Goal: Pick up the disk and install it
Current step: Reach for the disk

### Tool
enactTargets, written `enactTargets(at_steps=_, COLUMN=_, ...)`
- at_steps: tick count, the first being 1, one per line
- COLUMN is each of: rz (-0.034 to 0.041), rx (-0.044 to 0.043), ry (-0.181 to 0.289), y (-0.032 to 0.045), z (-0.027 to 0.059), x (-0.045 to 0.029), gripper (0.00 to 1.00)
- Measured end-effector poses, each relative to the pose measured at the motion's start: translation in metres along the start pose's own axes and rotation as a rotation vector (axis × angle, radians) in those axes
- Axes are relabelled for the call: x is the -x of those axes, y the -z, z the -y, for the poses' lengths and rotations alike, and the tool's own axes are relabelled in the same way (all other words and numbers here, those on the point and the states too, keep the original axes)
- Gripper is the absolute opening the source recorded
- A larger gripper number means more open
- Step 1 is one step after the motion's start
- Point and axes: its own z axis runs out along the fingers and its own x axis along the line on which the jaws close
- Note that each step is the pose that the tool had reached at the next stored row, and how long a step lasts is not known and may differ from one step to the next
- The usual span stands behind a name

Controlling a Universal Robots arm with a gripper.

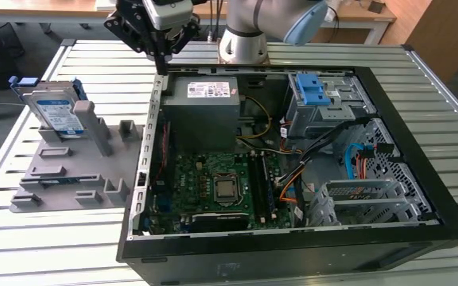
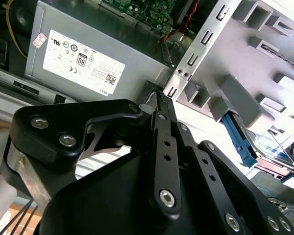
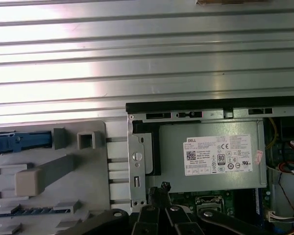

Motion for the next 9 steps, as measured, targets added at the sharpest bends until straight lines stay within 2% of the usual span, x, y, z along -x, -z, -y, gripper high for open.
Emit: enactTargets(at_steps=9, rz=0.0000, rx=0.0001, ry=0.000, y=-0.0001, z=0.0005, x=-0.0100, gripper=0.11)
